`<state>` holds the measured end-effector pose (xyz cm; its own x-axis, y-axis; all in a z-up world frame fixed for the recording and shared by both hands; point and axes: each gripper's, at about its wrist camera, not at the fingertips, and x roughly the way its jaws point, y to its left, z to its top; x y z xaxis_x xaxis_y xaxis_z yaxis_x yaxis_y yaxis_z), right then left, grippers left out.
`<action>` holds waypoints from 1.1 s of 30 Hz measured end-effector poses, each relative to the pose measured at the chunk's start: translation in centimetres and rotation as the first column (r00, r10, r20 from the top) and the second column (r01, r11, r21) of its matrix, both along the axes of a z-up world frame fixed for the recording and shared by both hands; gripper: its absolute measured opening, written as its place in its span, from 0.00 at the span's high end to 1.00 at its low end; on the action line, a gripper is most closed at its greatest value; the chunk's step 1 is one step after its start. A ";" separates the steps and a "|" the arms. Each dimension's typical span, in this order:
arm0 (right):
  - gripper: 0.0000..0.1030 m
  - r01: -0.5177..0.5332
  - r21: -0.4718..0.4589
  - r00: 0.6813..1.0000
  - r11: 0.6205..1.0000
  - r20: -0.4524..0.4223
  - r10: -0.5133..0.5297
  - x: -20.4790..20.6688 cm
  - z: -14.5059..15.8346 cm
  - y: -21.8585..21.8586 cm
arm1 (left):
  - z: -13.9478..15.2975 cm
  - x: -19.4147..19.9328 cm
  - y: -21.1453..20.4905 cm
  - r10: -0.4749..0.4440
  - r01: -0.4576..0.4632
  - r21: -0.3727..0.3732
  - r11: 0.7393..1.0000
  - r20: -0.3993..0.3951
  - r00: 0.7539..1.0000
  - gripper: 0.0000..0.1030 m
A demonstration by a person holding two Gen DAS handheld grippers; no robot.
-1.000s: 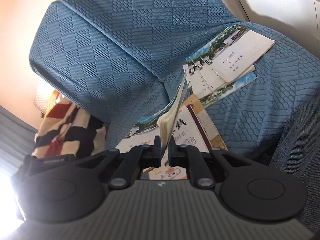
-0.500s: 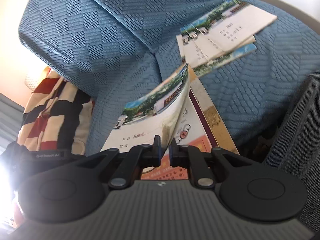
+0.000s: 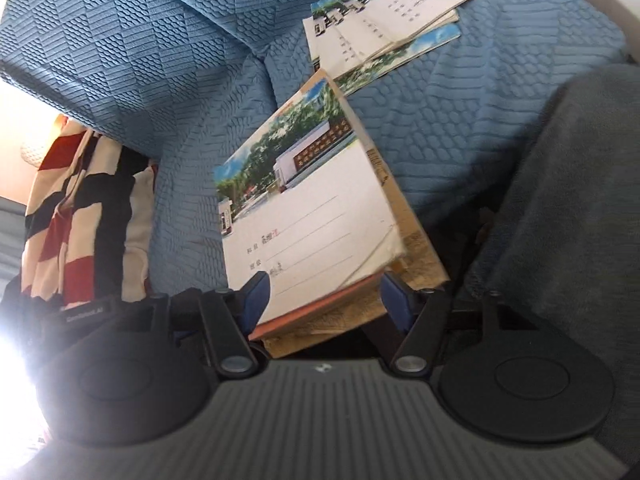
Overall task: Organize objects
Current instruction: 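Open the right tool while the left tool lays the postcard on the books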
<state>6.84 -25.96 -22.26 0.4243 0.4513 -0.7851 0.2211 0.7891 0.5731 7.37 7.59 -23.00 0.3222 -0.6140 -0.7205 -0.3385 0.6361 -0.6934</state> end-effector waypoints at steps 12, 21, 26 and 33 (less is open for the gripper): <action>0.39 -0.032 -0.257 0.975 0.966 0.205 0.087 4.2 -0.1 0.7 | 0.4 1.9 -2.2 -0.042 0.030 0.177 0.984 0.063 0.997 0.72; 0.41 -0.089 -0.285 0.963 0.954 0.219 0.155 7.1 -3.0 2.4 | 0.2 2.9 -3.9 -0.078 0.051 0.245 0.968 0.105 0.991 0.73; 0.49 -0.111 -0.286 0.958 0.952 0.225 0.179 7.7 -3.7 3.0 | -0.2 3.0 -4.4 -0.096 0.068 0.257 0.964 0.100 0.990 0.79; 0.55 -0.115 -0.275 0.955 0.955 0.234 0.182 8.2 -4.2 2.8 | -0.1 2.6 -4.6 -0.111 0.084 0.254 0.964 0.094 0.989 0.84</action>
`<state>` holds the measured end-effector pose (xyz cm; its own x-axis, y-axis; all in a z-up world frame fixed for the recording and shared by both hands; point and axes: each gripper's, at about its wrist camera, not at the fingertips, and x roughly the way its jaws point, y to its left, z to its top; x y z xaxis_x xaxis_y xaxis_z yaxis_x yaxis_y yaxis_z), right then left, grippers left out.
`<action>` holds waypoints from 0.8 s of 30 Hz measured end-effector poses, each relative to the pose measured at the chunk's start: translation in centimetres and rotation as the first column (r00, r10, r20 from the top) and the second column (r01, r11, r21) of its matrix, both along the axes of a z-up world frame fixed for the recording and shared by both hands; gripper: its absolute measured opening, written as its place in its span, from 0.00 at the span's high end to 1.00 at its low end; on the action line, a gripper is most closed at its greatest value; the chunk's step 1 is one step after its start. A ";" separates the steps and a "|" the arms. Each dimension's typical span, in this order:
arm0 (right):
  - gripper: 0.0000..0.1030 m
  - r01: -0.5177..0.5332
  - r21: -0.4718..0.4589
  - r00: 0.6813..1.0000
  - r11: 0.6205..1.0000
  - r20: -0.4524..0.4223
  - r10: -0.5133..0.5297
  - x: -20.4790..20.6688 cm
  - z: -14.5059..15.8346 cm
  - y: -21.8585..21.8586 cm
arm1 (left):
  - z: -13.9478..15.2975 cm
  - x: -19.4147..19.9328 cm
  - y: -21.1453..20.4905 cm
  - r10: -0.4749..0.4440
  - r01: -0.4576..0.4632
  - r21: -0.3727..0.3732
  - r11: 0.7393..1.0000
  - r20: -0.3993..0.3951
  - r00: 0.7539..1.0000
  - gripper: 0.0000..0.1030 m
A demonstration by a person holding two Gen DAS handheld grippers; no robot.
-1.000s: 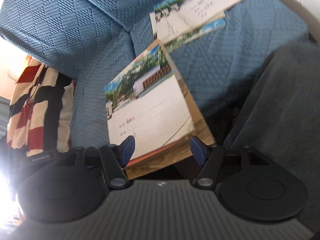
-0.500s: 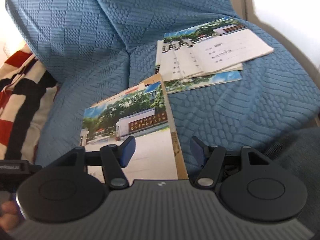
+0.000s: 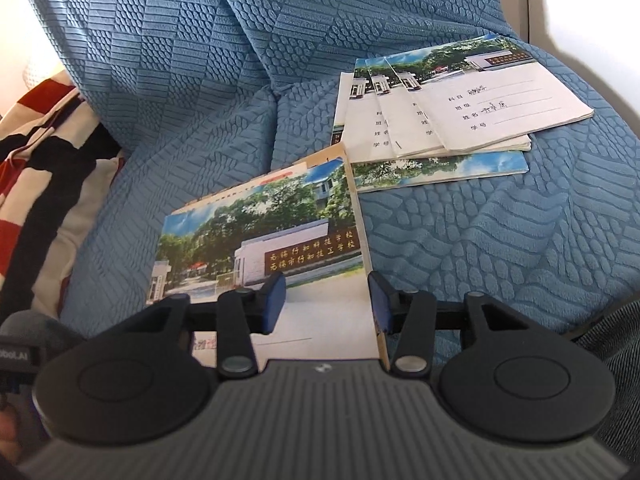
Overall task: Organize objects
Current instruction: 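Open the right tool while the left tool lays the postcard on the books, then open the left tool and raise both tools above the stack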
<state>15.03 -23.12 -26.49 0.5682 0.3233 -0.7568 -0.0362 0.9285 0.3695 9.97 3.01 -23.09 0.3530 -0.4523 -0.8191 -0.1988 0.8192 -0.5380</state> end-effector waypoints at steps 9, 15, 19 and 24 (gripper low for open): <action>0.56 -0.012 -0.001 1.000 1.000 0.001 0.012 -0.3 0.3 0.2 | 0.1 -0.1 0.2 0.017 -0.017 0.003 1.000 -0.010 1.000 0.84; 0.56 0.065 0.018 0.998 0.998 -0.025 -0.065 -0.9 1.2 -1.0 | 1.2 0.0 0.5 0.023 -0.024 0.005 1.000 0.010 1.000 0.81; 0.56 0.075 0.010 0.997 0.997 0.011 -0.076 -1.7 3.1 -1.3 | 2.9 0.0 0.7 0.023 -0.025 0.037 0.999 0.046 0.999 0.82; 0.55 0.063 0.010 0.994 0.998 0.090 -0.063 -2.5 6.7 -1.1 | 5.8 0.2 -0.1 -0.004 -0.003 0.066 0.998 0.117 0.993 0.82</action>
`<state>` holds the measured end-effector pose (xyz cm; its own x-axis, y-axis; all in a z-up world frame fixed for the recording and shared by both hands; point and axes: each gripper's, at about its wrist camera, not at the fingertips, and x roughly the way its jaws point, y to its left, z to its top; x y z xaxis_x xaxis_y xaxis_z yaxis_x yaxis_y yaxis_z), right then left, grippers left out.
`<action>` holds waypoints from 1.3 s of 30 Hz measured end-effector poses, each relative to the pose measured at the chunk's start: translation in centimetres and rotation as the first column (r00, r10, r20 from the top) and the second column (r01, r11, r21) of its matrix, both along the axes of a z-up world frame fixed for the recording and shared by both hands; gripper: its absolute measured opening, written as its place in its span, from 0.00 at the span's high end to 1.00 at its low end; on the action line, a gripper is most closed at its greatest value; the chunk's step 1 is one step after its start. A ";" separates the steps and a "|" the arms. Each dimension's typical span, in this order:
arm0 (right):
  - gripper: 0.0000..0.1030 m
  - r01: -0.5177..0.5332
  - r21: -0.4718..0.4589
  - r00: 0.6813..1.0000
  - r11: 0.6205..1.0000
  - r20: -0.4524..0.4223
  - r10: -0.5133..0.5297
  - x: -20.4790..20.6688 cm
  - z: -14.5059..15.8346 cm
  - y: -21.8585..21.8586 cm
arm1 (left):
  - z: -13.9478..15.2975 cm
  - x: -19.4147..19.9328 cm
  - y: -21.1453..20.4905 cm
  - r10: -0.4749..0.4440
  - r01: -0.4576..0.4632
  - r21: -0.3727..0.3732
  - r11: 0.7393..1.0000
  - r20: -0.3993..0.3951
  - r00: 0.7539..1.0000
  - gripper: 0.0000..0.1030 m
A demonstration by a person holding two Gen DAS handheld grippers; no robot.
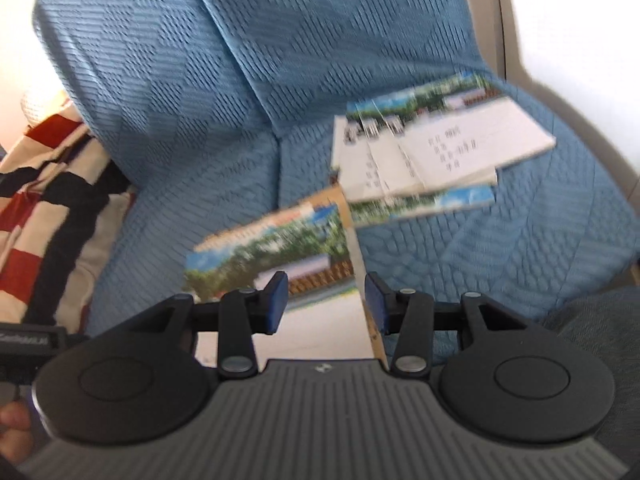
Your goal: Organize objects
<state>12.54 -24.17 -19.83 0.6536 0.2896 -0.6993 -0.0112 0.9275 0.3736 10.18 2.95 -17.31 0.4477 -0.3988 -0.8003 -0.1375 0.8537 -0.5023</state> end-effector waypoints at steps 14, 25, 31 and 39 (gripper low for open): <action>0.55 -0.003 -0.042 0.988 0.999 0.153 0.009 -2.7 8.4 -0.1 | 6.9 -1.2 0.2 -0.042 0.031 0.089 0.996 0.128 0.991 0.81; 0.55 -0.022 -0.077 0.987 0.997 0.154 0.034 -5.1 10.6 0.5 | 8.9 -3.0 0.1 -0.037 0.014 0.133 0.991 0.172 0.984 0.81; 0.54 -0.024 -0.086 0.990 0.996 0.139 0.036 -5.9 10.4 0.6 | 9.2 -3.3 -0.1 -0.047 0.025 0.129 0.991 0.174 0.984 0.81; 0.43 0.003 -0.091 0.990 0.996 0.140 0.010 -5.8 10.3 -0.2 | 9.8 -3.0 -1.2 -0.060 0.035 0.136 0.990 0.183 0.981 0.81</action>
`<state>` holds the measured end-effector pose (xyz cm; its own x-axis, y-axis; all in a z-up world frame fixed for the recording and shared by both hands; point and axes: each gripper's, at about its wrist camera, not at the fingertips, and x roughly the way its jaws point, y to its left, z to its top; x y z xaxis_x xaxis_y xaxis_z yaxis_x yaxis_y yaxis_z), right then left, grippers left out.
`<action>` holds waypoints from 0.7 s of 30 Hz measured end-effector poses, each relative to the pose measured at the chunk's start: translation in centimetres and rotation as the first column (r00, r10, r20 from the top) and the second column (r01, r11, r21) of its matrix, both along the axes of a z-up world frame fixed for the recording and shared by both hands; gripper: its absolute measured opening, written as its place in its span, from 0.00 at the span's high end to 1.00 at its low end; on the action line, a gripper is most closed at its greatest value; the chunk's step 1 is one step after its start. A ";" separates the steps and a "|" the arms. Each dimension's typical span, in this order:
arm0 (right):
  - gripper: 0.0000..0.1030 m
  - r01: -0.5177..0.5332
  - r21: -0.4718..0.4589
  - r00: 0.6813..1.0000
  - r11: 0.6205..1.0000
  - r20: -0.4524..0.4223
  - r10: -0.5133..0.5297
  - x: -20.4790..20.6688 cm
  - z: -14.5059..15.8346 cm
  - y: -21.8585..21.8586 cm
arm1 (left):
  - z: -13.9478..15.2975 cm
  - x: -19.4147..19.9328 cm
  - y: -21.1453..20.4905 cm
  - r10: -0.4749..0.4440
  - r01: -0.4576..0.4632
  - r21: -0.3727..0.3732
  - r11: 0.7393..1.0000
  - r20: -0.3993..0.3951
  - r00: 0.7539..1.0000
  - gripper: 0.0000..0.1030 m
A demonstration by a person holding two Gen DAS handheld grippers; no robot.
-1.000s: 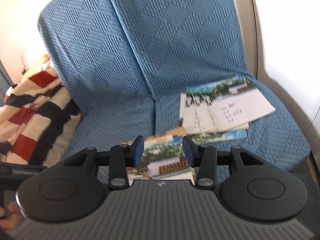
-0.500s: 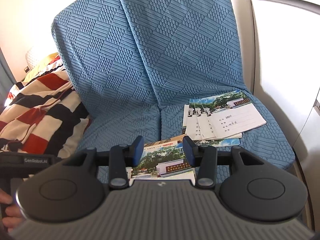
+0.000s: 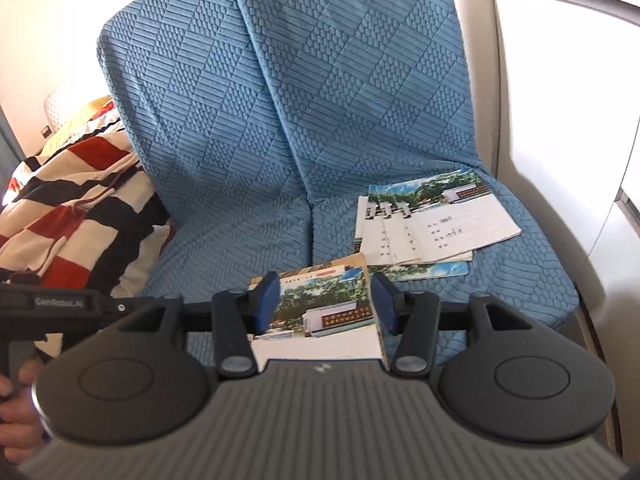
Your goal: Organize objects
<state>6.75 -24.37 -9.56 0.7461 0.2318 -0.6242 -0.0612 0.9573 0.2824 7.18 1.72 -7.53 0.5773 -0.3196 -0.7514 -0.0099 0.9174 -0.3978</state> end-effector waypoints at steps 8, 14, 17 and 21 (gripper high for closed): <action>0.42 0.021 -0.015 1.000 1.000 0.013 -0.021 -0.2 0.1 -1.4 | 0.6 0.4 -2.1 -0.025 0.025 0.019 1.000 0.018 1.000 0.79; 0.42 0.030 -0.018 1.000 0.999 0.006 -0.030 -0.2 0.0 -2.8 | 1.3 0.9 -3.9 -0.034 0.033 0.027 0.999 0.038 0.999 0.77; 0.42 0.039 -0.024 0.999 0.999 0.013 -0.038 -0.2 0.1 -3.6 | 1.5 1.4 -4.8 -0.042 0.041 0.027 0.999 0.043 0.998 0.77; 0.42 0.057 -0.040 0.998 0.998 0.027 -0.056 -0.1 -0.1 -4.6 | 1.5 1.8 -6.1 -0.061 0.059 0.033 0.998 0.056 0.997 0.77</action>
<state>6.67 -28.94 -9.67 0.7732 0.1639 -0.6126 -0.0137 0.9701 0.2423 9.01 -4.35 -6.02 0.5996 -0.3321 -0.7281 0.0671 0.9275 -0.3677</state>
